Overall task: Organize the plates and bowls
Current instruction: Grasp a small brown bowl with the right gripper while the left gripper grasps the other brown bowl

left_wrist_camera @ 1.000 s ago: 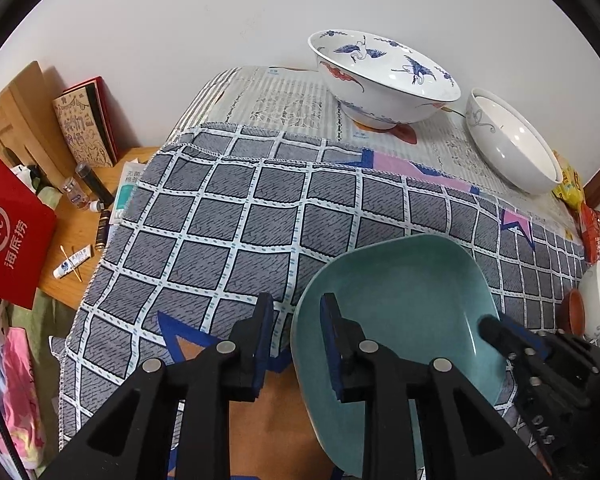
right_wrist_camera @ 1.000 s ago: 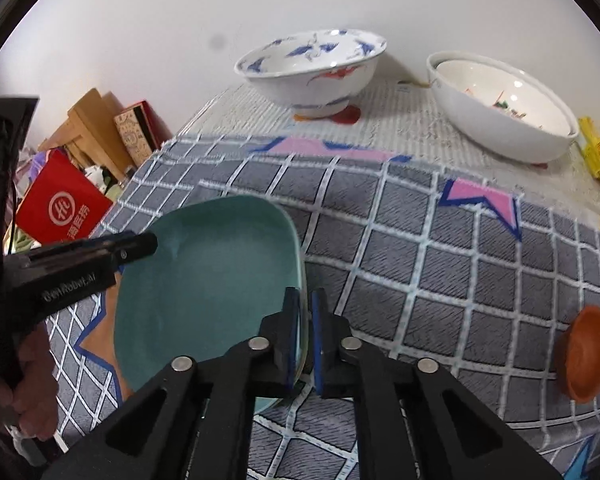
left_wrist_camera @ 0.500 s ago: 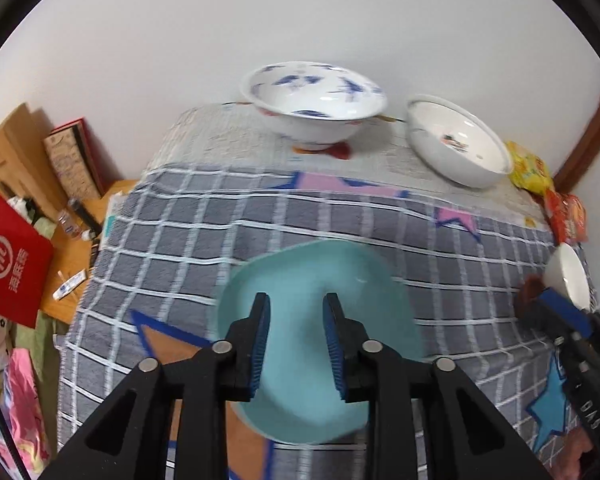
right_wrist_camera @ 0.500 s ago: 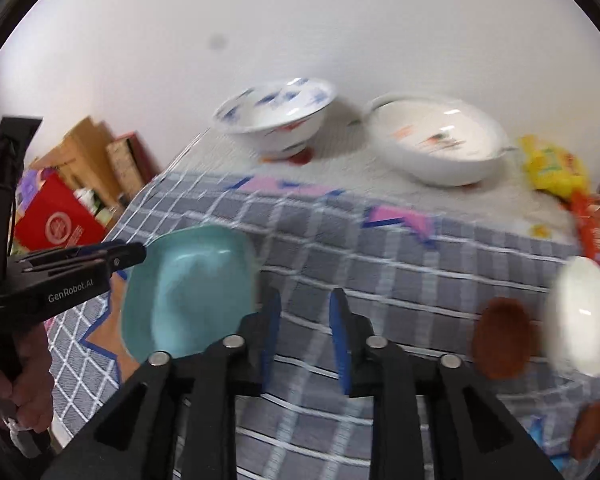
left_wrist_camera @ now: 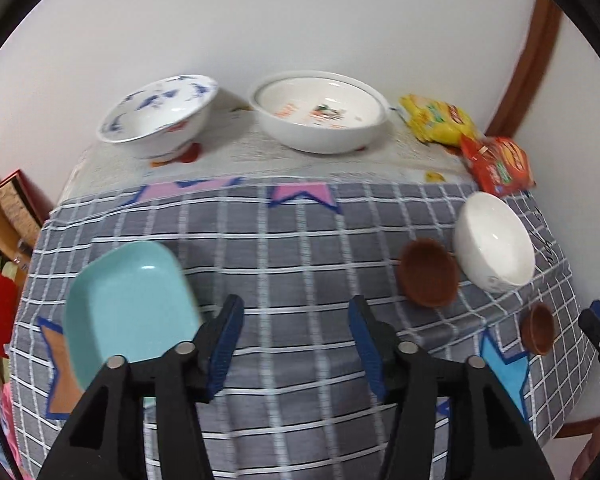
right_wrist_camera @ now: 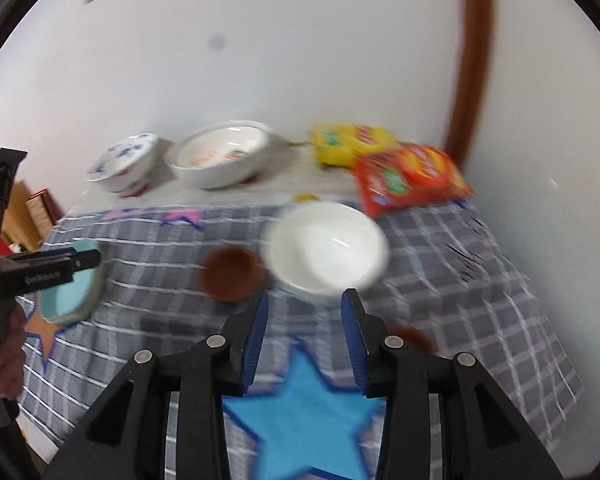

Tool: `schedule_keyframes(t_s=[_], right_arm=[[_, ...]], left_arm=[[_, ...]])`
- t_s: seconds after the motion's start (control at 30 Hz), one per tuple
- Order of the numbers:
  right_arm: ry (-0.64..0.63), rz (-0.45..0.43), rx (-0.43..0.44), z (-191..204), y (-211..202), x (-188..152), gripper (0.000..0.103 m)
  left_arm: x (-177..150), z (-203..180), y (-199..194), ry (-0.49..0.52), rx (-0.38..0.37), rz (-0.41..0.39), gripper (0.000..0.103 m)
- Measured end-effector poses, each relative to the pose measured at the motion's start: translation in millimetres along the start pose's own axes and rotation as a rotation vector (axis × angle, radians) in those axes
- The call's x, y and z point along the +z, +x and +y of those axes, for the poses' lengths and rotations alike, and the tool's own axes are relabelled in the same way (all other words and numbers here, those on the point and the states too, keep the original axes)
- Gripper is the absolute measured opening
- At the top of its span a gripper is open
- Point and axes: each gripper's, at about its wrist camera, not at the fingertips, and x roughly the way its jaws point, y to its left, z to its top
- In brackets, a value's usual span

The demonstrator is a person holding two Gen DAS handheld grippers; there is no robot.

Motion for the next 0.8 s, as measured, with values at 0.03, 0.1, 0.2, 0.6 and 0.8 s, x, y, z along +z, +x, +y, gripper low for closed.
schedule_keyframes(t_s=[0.03,0.1,0.2,0.6,0.8], right_arm=[[0.01,0.008,-0.009,-8.7,1.0,-4.2,0.038],[0.047,0.035,-0.03,-32.6,4.0,-14.8,0.038],[0.098,0.075,-0.043,-61.3,12.5,-31.7,0.038],[0.185,0.161,-0.013,-86.9,61.1,-52.0,0.038],[0.209,0.175,-0.005,-92.9,76.4,-51.8,0.038]], left_arm=[[0.0,-7.5,1.2,0.009,-0.001,-0.001,0.06],[-1.2,-21.4,4.6,0.022,0.001,0.006,0.062],[-0.8,-36.1,13.4,0.035,0.0,0.029,0.062],[7.8,-51.5,55.0,0.025,-0.012,0.081,0.063],[16.3,-62.2,78.1,0.04,-0.034,0.1,0.063]])
